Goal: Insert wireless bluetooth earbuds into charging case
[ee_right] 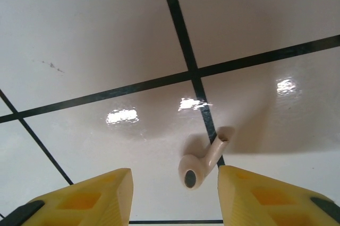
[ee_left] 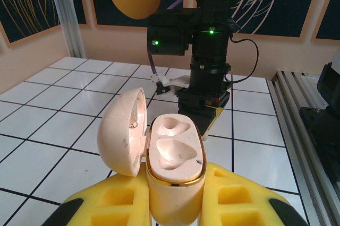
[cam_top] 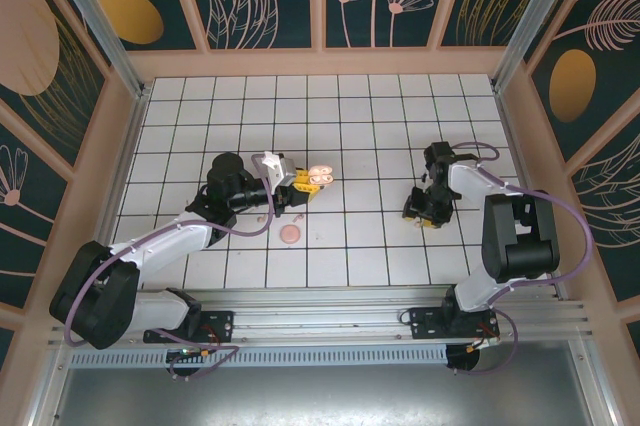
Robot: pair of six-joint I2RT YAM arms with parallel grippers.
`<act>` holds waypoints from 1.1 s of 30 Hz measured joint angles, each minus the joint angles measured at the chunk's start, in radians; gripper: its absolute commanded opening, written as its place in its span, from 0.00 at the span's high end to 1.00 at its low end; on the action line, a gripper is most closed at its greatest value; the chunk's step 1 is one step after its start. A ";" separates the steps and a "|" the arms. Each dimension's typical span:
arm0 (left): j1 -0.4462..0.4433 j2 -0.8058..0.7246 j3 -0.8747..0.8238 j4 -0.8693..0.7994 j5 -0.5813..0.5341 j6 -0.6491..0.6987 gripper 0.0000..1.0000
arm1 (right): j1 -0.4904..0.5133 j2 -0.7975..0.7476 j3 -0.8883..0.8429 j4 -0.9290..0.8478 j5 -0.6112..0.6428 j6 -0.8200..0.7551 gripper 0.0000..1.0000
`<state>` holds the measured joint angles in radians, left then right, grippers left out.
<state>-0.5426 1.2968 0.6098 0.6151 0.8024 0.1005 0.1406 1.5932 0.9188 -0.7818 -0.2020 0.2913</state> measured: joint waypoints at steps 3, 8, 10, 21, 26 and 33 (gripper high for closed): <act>0.000 0.000 0.000 0.000 0.000 0.000 0.86 | 0.004 -0.002 0.000 -0.001 -0.004 0.003 0.52; 0.000 0.000 0.000 -0.002 0.000 0.000 0.86 | 0.003 -0.003 0.008 0.000 -0.001 0.003 0.51; 0.000 0.000 0.000 -0.004 0.000 0.000 0.86 | 0.003 -0.002 0.020 0.002 -0.002 0.002 0.51; 0.000 -0.002 0.000 -0.029 0.000 0.001 0.86 | 0.003 0.073 0.068 0.051 -0.004 -0.024 0.51; 0.000 -0.003 0.000 -0.039 -0.003 0.003 0.86 | 0.003 0.091 0.068 0.051 0.010 -0.027 0.51; 0.000 -0.004 0.000 -0.043 -0.004 0.003 0.86 | 0.003 0.091 0.057 0.039 0.030 -0.026 0.51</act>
<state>-0.5426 1.2930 0.6098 0.5716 0.7986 0.1040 0.1440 1.6844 0.9760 -0.7429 -0.1722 0.2653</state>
